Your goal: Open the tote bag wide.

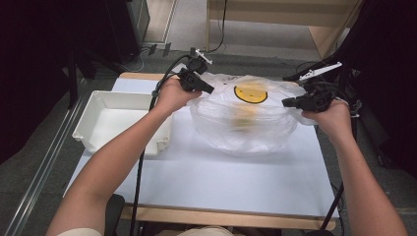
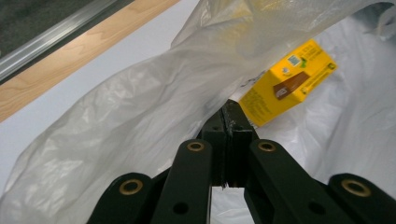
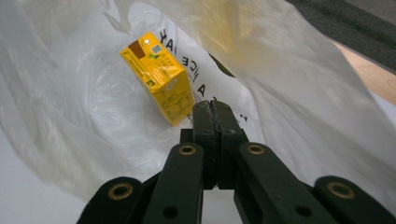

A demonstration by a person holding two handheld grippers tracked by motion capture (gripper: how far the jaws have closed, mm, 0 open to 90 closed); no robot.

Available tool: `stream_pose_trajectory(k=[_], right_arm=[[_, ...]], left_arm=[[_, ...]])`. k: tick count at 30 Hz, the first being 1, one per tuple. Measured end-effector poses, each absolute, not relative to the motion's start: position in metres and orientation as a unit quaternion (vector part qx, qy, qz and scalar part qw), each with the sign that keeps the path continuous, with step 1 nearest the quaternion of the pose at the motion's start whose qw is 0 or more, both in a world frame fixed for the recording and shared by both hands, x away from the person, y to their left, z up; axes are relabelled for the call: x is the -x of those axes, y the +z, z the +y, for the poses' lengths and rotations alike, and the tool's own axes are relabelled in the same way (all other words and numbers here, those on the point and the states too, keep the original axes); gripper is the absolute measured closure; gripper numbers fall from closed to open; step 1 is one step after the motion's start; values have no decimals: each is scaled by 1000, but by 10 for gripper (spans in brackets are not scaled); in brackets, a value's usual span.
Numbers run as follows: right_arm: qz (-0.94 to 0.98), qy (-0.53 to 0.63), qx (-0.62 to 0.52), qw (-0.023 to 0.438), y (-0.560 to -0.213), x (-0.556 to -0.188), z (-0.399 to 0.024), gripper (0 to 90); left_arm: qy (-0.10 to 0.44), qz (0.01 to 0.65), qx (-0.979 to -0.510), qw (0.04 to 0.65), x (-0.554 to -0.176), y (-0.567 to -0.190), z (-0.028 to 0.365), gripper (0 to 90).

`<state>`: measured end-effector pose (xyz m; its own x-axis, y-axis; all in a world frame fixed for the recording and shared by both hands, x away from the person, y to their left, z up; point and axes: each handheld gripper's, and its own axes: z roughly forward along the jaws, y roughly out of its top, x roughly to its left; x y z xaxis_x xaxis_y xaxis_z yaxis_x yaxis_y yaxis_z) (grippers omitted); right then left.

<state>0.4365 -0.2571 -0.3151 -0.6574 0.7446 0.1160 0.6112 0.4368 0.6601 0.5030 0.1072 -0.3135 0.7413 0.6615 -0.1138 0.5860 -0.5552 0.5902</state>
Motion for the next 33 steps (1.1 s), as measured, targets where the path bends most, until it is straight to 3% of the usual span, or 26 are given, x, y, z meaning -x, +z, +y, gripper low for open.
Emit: stream_pose_trajectory(k=[13,33], right_arm=[[835,333,-424,108,-323,-433,-275,900],[832,331,-435,95,-347,-433,-270,900]], left_arm=[[72,374,-874,302,-508,-317,120,900],[46,394,-867,300,-509,-344,129,892]])
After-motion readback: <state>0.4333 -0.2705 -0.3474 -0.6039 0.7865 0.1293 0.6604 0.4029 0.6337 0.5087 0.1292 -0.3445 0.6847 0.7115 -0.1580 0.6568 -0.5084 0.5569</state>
